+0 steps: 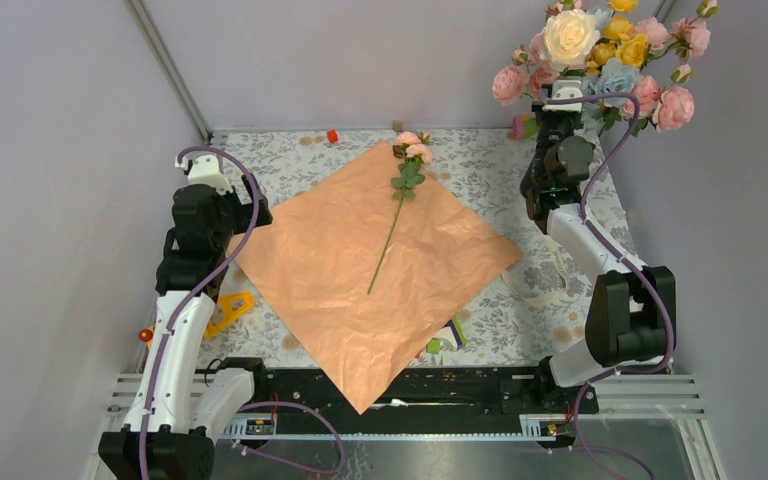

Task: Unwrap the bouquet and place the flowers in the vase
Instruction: Insert the fake flower into the vase.

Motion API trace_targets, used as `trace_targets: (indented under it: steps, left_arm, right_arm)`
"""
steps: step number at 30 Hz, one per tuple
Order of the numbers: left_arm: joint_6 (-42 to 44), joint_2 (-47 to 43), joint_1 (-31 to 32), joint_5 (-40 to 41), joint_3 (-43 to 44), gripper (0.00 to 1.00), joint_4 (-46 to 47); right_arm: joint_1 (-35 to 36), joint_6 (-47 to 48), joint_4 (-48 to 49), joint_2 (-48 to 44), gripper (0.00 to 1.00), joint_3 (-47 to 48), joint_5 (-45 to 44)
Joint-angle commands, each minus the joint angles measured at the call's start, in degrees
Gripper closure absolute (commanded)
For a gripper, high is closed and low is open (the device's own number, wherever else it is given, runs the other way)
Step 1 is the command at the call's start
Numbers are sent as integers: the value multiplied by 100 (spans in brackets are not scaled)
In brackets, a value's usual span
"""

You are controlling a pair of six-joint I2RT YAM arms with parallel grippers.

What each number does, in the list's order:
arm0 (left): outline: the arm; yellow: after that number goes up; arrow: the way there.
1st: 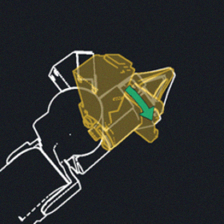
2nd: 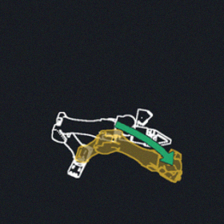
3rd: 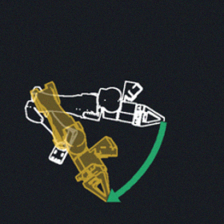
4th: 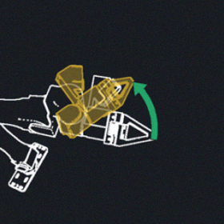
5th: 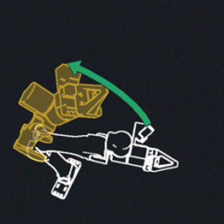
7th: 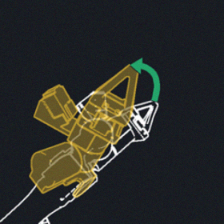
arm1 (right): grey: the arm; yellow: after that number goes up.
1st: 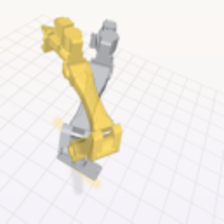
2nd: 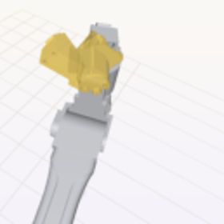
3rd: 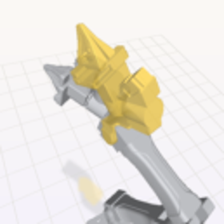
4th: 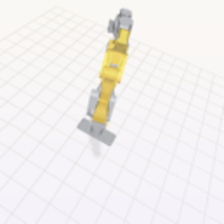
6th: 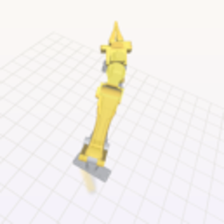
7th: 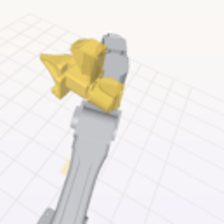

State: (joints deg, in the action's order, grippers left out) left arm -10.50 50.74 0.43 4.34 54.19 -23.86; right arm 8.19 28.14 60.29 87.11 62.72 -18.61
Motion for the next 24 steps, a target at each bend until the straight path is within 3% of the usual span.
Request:
trace_targets:
  steps: [1,24]
  left_arm:
    - [22,-99,-34,-80,-15,1,259]
    - [4,-125,-34,-127,-6,1,250]
  right_arm:
    - [-66,-256,189,174,100,-23,-316]
    - [-149,-509,17,665,100,-222,-494]
